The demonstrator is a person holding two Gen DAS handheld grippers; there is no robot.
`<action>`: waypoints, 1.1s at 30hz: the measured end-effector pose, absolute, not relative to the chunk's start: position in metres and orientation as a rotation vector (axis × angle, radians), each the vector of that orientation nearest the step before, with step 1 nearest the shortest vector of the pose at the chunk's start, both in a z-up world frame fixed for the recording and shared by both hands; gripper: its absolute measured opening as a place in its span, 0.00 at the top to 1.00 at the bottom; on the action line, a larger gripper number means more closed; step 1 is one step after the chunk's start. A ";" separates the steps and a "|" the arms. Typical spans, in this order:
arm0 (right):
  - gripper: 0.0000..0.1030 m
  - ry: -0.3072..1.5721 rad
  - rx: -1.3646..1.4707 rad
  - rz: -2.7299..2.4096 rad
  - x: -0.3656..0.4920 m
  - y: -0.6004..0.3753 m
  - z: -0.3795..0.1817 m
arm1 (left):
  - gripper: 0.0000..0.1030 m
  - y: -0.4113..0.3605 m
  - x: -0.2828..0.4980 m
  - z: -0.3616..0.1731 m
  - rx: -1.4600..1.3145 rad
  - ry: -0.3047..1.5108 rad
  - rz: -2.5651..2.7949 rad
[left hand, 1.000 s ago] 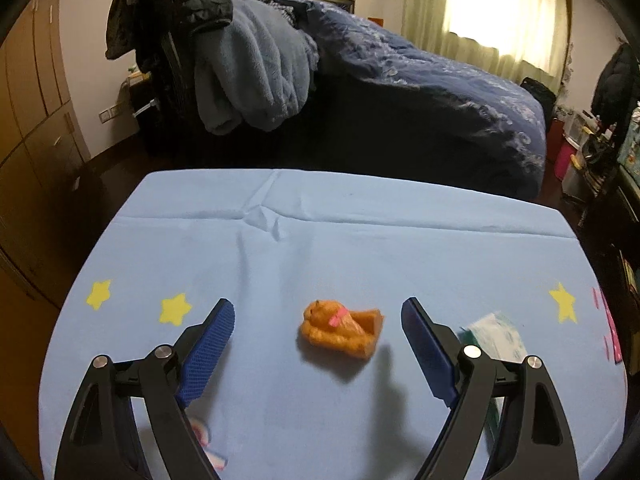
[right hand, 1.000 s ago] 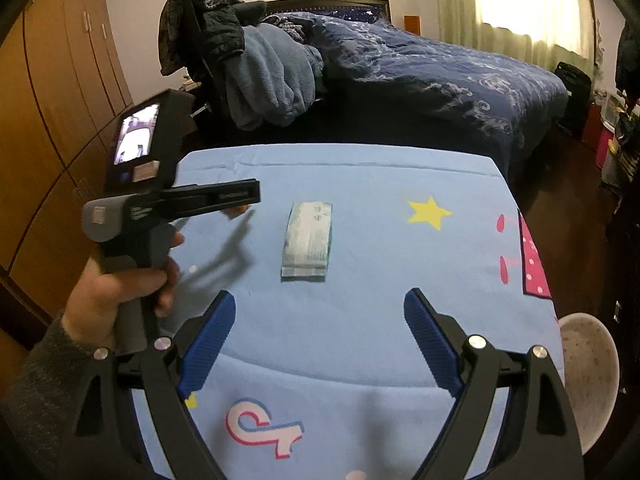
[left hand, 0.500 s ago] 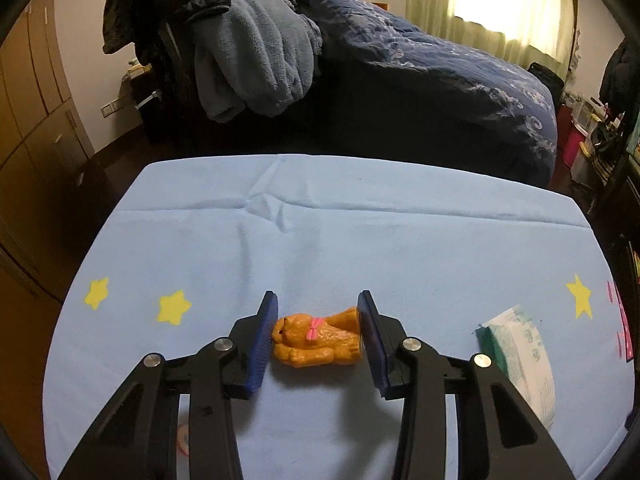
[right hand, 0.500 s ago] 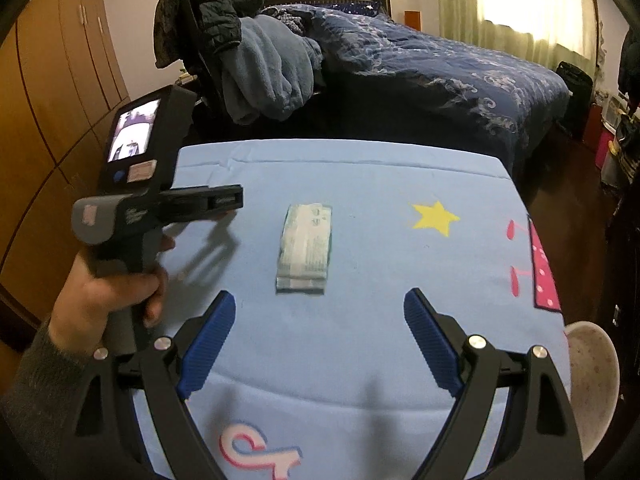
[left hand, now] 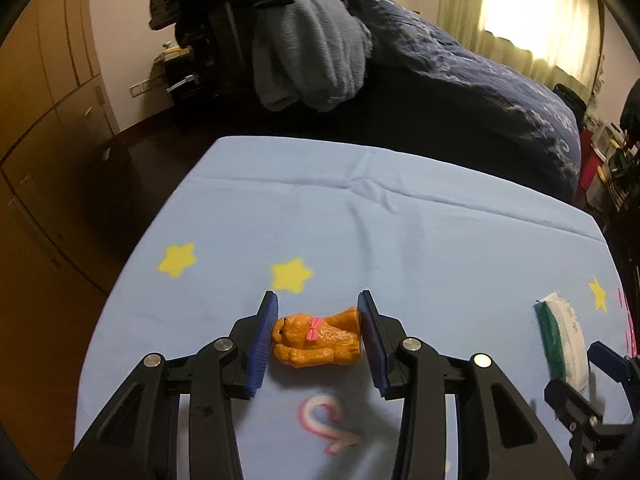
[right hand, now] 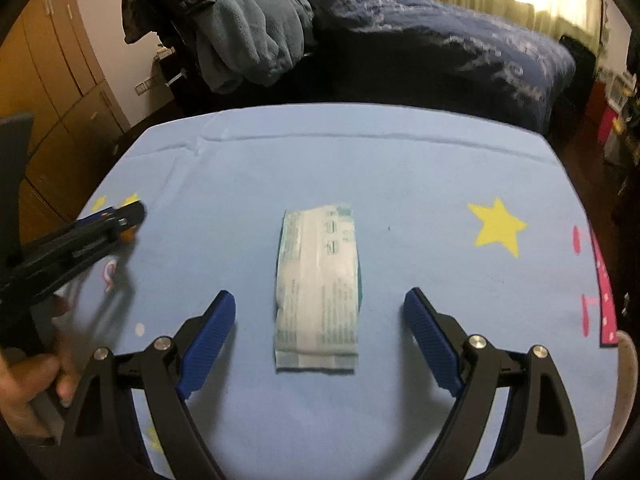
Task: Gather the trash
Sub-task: 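Grasp the orange toy with the left tool while the right tool grasps the wet-wipe packet, then carry the toy and wipe packet over the wastebasket and open both tools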
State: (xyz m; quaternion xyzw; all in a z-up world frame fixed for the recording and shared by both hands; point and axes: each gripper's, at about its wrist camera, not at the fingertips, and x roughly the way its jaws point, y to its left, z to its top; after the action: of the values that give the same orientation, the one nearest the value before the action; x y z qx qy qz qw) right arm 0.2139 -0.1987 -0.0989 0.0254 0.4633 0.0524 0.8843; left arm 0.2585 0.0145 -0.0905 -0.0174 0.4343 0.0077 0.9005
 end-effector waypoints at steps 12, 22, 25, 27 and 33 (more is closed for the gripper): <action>0.60 0.944 0.019 0.087 0.198 -0.204 -0.097 | 0.60 0.027 0.243 -0.089 -0.081 0.900 0.014; 0.60 0.904 0.130 0.076 0.144 -0.248 -0.081 | 0.60 0.030 0.195 -0.080 -0.117 0.889 -0.027; 0.60 0.890 0.156 0.078 0.127 -0.257 -0.077 | 0.60 0.029 0.177 -0.073 -0.117 0.877 -0.045; 0.60 0.879 0.163 0.075 0.117 -0.261 -0.075 | 0.60 0.027 0.167 -0.069 -0.116 0.868 -0.060; 0.60 0.860 0.189 0.096 0.089 -0.266 -0.069 | 0.60 0.023 0.137 -0.058 -0.125 0.850 -0.096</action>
State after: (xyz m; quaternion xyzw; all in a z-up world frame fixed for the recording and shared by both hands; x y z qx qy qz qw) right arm 0.0886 -0.2663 -0.0687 0.0912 0.4161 0.0463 0.9035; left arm 0.1374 0.0231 -0.0579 -0.0606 0.4118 -0.0463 0.9081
